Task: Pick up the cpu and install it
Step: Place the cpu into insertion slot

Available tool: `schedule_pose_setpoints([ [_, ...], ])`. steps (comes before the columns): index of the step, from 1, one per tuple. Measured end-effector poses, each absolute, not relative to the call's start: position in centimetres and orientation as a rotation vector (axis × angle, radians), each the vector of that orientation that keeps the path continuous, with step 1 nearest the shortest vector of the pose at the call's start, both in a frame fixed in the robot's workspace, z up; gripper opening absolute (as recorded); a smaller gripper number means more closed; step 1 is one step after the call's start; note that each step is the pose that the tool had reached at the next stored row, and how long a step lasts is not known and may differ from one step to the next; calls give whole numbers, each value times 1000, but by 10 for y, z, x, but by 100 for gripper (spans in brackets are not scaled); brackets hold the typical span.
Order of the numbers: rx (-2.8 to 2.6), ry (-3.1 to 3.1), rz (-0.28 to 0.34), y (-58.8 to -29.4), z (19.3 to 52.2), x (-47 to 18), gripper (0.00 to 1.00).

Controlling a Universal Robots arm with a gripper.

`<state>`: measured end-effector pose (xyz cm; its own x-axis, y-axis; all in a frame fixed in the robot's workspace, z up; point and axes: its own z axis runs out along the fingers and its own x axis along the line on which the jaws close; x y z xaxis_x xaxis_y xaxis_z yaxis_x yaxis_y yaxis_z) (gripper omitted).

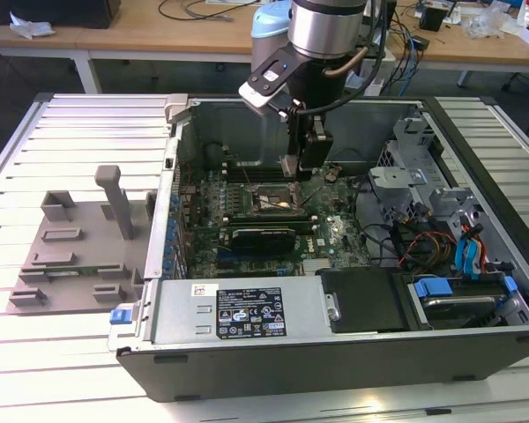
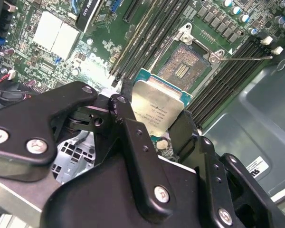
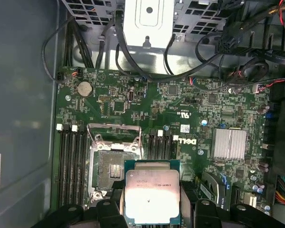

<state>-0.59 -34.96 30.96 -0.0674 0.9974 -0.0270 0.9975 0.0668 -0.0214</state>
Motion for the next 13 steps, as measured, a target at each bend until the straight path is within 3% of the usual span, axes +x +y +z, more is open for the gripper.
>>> schedule_pose_setpoints([
  [13, 2142, 2291, -54, -349, 305, -6, 55],
])
